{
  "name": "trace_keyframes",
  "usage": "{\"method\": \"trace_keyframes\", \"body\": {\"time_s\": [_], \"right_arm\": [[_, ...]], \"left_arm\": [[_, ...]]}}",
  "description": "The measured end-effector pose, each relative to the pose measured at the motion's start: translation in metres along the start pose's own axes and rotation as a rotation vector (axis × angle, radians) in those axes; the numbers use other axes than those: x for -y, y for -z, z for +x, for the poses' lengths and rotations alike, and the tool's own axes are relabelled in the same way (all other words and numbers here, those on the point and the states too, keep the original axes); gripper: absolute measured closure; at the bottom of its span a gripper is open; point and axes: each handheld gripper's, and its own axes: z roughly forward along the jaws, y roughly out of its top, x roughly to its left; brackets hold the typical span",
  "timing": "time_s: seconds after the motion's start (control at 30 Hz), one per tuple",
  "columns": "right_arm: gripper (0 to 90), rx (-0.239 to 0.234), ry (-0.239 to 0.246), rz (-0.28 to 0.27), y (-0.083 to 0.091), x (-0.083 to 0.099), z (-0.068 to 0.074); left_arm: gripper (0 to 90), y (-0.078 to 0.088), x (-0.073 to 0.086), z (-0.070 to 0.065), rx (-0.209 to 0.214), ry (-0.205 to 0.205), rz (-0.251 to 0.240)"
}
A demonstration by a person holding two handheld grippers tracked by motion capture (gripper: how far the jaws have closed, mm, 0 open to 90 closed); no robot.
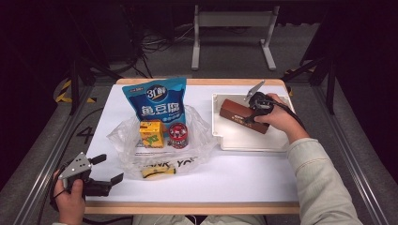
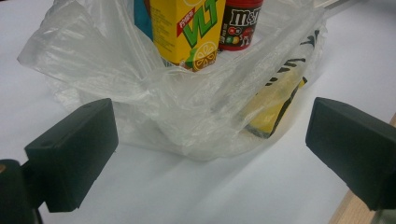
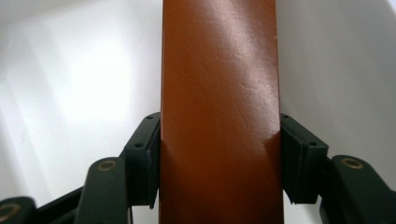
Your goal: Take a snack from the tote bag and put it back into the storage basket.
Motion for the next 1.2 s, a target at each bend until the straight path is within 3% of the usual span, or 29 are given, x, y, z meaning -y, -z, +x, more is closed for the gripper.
{"method": "trace_keyframes", "body": {"time_s": [0.2, 0.3, 0.5, 0.67, 0.8, 1.03, 1.2], "right_arm": [[40.6, -0.004, -0.005, -0.001, -0.001, 0.001, 0.0], [36.0, -0.005, -0.03, -0.02, 0.0, 0.001, 0.0], [34.4, -0.008, -0.046, -0.067, 0.01, 0.001, 0.001], [35.6, -0.011, -0.081, -0.139, 0.025, 0.001, 0.004], [42.2, 0.007, -0.114, -0.194, 0.04, 0.002, 0.011], [63.5, 0.023, -0.159, -0.288, 0.061, 0.009, 0.027], [75.5, 0.035, -0.19, -0.301, 0.069, 0.015, 0.037]], "left_arm": [[3.0, 0.0, 0.0, 0.0, 0.001, -0.003, 0.0], [3.0, 0.0, 0.0, 0.0, 0.0, -0.002, 0.0], [3.1, -0.001, -0.001, 0.0, 0.004, 0.001, 0.004], [3.1, -0.003, -0.002, 0.001, 0.005, 0.001, -0.003], [3.1, -0.005, -0.004, 0.003, 0.0, 0.0, -0.014], [3.1, -0.012, -0.009, 0.004, 0.01, -0.001, -0.021], [3.2, -0.016, -0.013, 0.006, 0.022, -0.013, -0.016]]}}
